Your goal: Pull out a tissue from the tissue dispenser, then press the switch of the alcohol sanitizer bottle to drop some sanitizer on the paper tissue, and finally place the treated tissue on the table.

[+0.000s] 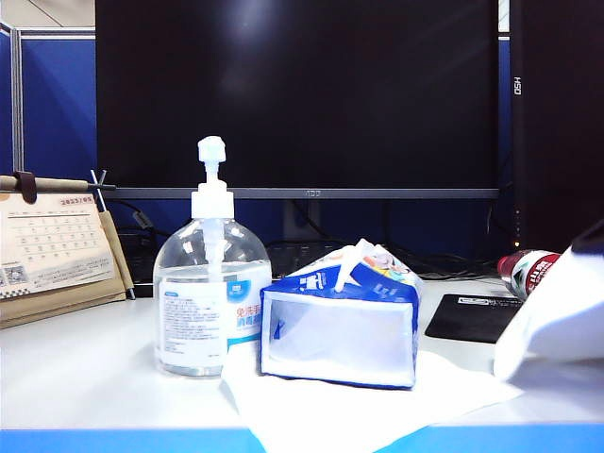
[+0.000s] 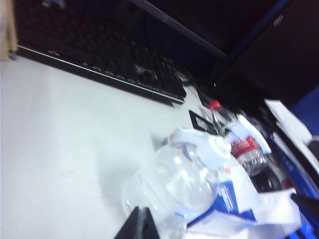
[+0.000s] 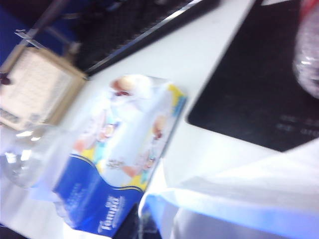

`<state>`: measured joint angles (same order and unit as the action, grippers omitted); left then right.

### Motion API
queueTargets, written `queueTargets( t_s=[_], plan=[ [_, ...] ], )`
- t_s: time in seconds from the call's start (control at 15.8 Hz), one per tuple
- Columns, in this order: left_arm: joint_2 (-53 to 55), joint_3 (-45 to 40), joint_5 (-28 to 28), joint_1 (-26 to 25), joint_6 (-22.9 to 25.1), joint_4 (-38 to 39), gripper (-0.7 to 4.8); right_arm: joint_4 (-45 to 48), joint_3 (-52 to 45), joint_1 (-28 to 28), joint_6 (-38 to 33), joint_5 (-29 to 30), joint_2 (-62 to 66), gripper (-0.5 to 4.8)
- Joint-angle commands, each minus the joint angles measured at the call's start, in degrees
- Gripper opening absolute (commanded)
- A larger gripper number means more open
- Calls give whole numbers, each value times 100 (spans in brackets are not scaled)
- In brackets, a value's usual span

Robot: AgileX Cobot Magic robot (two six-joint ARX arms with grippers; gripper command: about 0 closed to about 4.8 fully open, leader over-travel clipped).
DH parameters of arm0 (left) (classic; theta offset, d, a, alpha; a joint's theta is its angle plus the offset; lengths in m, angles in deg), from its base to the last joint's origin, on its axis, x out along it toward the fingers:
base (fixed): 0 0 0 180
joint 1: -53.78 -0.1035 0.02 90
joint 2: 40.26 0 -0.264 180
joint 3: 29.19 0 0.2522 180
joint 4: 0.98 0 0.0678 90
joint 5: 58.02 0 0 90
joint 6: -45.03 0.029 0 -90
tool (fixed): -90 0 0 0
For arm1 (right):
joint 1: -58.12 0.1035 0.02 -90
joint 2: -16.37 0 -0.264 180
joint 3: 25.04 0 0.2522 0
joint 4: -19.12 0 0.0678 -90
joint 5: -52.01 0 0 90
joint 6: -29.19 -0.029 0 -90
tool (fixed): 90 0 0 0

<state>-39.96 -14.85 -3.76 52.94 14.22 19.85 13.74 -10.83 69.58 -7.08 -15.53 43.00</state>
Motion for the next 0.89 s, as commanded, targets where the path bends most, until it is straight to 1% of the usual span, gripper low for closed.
queueTargets(
  t_s=[0.06,0.19,0.25,0.32,0.38,0.51,0.63,0.7,0.76,0.82,0.89],
  plan=[
    [-4,4,-9,310,236,94,-5,-634,-33,468,109,-1274,101,-5],
    [-4,4,-39,538,234,92,-5,-723,-33,494,227,-1648,208,5],
    [-4,4,-48,621,232,85,-5,-678,-31,494,223,-1794,208,137],
    [-4,4,-48,710,234,83,-5,-658,-31,496,146,-2048,203,387],
    [-4,4,-50,780,234,83,-5,-669,-31,494,114,-2247,205,479],
    [-4,4,-68,824,234,79,-5,-743,-31,494,-33,-2262,205,479],
    [-4,4,-70,824,234,79,-5,-1010,-28,494,-146,-2332,205,479],
    [-4,4,-72,824,234,79,-5,-1464,-22,494,-173,-2699,205,479],
    [-4,4,-74,824,234,79,-5,-1545,-17,494,-310,-2905,205,479],
    [-4,4,-74,824,236,79,-5,-1617,24,492,-452,-2990,201,479],
    [-4,4,-72,824,236,79,-5,-2446,306,492,-470,-3342,192,462]
  ],
)
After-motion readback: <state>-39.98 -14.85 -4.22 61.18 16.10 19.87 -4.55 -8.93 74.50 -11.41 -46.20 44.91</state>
